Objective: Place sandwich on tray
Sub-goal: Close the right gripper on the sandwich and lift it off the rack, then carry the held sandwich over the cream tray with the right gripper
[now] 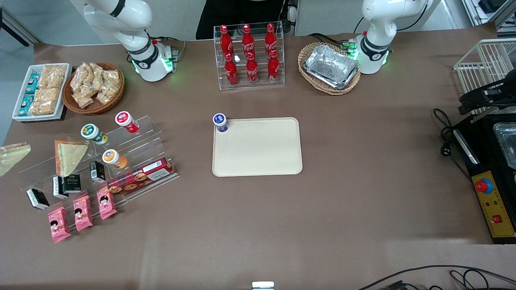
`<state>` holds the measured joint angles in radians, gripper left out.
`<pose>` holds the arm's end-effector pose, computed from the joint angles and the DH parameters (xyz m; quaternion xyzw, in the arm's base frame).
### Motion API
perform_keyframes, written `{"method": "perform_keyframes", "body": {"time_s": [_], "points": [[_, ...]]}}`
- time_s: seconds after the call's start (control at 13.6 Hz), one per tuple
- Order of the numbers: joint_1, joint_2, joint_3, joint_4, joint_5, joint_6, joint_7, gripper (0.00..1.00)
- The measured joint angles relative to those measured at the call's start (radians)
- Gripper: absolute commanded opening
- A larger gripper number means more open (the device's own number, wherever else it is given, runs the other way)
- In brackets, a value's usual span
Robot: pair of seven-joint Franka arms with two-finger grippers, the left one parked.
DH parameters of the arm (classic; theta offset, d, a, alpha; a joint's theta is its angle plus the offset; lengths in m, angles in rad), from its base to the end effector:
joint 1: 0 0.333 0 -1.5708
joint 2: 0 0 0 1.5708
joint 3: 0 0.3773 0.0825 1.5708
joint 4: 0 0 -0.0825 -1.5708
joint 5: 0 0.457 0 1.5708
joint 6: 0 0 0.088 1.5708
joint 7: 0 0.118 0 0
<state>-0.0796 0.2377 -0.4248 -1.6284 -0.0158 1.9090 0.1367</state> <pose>0.6418 -0.3256 0.5260 0.9500 -0.3057 0.0210 0.0608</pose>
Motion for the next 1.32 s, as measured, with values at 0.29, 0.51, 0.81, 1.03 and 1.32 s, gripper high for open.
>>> {"method": "perform_keyframes", "body": {"time_s": [0.29,0.51,0.81,1.03,1.32], "points": [[0.055,-0.03,0.075,0.104,0.0,-0.192,-0.051,0.07],[0.149,-0.031,0.086,0.127,0.0,-0.206,-0.055,0.08],[0.307,-0.039,0.09,0.14,0.001,-0.207,-0.066,0.07],[0.393,-0.039,0.091,0.141,0.001,-0.207,-0.189,0.07],[0.473,-0.038,0.092,0.141,0.036,-0.207,-0.388,0.07]]}}
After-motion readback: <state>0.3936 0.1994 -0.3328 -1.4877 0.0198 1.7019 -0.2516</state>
